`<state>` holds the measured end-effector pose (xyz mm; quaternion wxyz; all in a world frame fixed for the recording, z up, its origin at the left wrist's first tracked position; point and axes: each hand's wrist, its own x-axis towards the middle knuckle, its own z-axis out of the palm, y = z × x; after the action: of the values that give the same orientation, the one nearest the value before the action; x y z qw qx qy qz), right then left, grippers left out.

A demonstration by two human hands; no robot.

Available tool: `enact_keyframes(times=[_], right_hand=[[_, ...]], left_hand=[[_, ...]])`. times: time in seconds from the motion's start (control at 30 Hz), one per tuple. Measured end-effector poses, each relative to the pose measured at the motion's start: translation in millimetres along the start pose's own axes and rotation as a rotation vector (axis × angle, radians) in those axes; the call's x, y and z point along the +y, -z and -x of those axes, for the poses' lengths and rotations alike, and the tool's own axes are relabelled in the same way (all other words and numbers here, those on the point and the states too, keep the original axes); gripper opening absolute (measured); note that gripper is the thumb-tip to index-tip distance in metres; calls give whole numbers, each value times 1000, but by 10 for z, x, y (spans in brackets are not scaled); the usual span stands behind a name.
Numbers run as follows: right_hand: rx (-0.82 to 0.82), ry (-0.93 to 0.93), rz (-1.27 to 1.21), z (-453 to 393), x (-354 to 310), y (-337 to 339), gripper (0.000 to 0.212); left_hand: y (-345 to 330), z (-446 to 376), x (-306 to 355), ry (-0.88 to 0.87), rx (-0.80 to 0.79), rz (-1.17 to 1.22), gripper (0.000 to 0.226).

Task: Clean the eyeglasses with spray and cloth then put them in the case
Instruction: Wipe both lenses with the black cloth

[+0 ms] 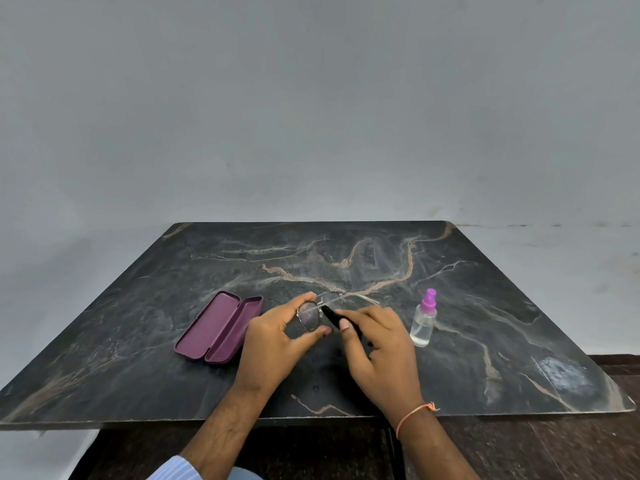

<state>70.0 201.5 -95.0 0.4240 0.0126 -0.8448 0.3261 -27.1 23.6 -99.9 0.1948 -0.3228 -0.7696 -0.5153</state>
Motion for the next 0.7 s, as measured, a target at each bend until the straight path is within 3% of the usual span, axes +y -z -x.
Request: enact_keyframes(times=[0.1, 0.27, 0.4, 0.47, 0.57, 0.7], right_hand=[[33, -164, -112, 21, 10, 16, 18], [-122, -576, -335, 4, -59, -55, 21], [-262, -965, -985, -106, -318, -131, 26], [-293, -1031, -1182, -135, -389, -161, 16], [-249, -1036, -1264, -146, -414, -193, 10], [-160, -1022, -1267, -110, -361, -233, 33]], left_hand=[[20, -20, -55, 96, 95, 162, 64], [49, -32, -15, 89, 56, 352, 66], [72, -37, 23, 90, -21, 394, 68], [66, -39, 24, 91, -52, 397, 68], [55, -44, -8, 86, -76, 402, 68], [58, -48, -43, 47, -95, 361, 66]])
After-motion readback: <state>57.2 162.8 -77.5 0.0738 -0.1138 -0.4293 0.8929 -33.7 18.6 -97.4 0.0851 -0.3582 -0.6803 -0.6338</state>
